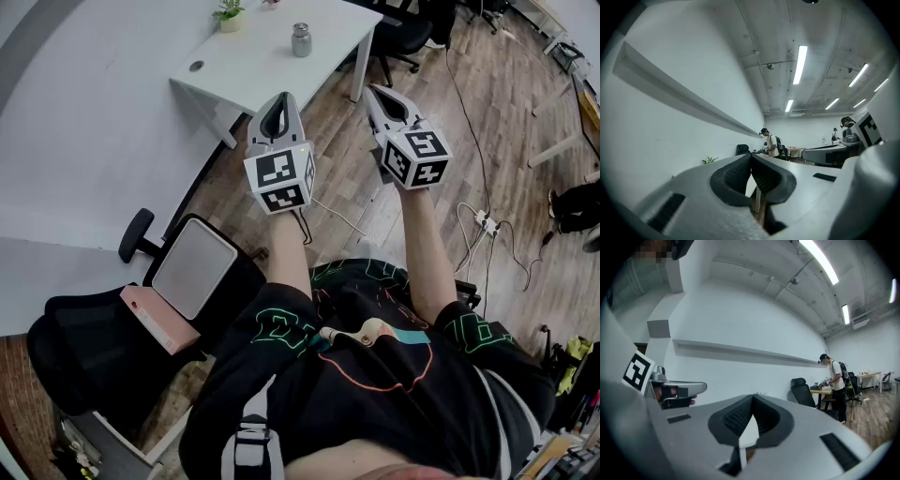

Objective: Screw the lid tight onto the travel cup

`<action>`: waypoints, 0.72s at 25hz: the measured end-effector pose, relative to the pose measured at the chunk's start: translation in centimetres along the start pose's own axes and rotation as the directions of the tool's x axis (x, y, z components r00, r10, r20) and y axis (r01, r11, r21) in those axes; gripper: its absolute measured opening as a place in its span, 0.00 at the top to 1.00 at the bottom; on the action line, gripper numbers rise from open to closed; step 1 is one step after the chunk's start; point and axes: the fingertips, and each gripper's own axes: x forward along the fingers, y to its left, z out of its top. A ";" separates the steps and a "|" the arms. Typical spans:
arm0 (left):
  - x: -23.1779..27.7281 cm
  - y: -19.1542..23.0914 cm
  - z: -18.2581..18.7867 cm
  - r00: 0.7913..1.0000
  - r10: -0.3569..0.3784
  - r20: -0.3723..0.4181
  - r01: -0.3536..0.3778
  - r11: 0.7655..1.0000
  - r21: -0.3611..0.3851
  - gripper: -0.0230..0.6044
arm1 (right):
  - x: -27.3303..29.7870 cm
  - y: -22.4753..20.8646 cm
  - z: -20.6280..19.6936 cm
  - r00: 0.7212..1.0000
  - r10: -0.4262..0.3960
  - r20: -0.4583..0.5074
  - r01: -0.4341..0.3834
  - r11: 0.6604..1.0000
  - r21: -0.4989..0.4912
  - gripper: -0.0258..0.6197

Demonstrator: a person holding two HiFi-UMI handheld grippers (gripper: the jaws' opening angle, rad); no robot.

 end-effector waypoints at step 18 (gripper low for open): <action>-0.3 1.9 0.2 0.999 0.022 0.024 -0.020 0.998 -0.056 0.95 | -0.1 1.0 0.8 1.000 -0.002 -0.001 0.002 0.999 -0.038 0.95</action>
